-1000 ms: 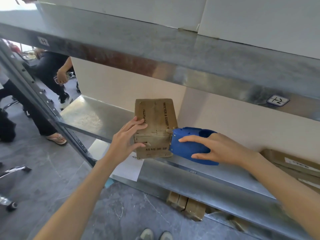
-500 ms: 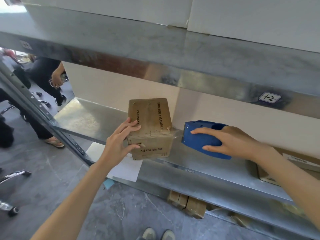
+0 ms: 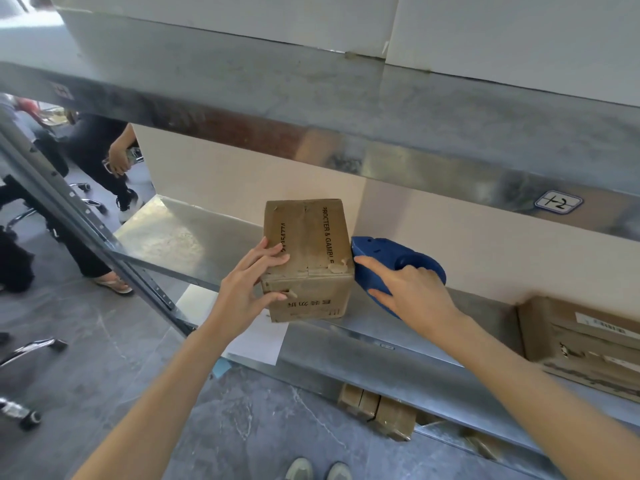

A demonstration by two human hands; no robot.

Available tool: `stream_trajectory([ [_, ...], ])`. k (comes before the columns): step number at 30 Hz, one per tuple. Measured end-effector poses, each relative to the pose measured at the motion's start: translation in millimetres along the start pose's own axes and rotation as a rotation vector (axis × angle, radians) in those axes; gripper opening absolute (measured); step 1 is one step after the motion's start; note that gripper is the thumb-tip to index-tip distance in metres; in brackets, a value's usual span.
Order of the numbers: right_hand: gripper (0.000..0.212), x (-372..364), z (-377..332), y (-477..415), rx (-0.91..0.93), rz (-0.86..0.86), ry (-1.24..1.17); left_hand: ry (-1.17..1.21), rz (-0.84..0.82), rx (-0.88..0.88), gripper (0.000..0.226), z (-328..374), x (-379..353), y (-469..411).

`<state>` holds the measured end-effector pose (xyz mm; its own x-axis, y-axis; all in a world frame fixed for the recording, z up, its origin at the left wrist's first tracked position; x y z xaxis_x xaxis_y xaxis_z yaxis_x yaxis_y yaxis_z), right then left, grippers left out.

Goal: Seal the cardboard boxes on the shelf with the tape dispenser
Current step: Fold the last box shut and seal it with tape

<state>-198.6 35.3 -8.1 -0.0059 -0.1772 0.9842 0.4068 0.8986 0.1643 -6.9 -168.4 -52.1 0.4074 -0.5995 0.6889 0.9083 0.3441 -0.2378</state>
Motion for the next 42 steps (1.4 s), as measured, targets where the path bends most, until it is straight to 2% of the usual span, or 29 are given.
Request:
stream_trajectory([
  [2,0.060,-10,8,-11,-0.036,-0.064,-0.118,0.008,0.002,0.004,0.060,1,0,0],
  [8,0.062,-65,45,-20,-0.158,-0.099,-0.488,0.013,0.003,0.005,0.061,1,-1,1],
  [14,0.072,-113,61,-27,-0.153,-0.247,-0.583,0.014,0.005,-0.004,0.061,0,-1,1],
  [17,0.078,-117,65,-33,-0.104,-0.247,-0.627,0.025,0.005,-0.012,0.062,-1,-2,1],
  [22,0.074,-113,67,-38,-0.079,-0.236,-0.708,0.039,0.007,-0.006,0.062,-2,-3,1],
  [35,0.099,-106,70,-28,-0.167,-0.172,-0.661,0.022,-0.007,0.026,0.064,1,-1,1],
  [39,0.092,-89,73,-20,-0.219,-0.125,-0.574,0.014,-0.017,0.029,0.066,4,1,1],
  [42,0.083,-59,58,-20,-0.114,0.009,-0.473,0.035,-0.038,0.030,0.070,6,3,1],
])
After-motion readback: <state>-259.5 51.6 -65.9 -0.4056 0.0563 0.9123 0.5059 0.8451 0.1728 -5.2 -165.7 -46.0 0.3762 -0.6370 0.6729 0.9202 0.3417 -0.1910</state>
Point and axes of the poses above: each hand's wrist, its own y-axis away from the middle knuckle, its own x-axis out of the back of the hand, z = x × y, the point moved 4 cm from there along -y, towards the middle knuckle, and after that the axes turned 11 degrees about -z, right-handed, at the moved point
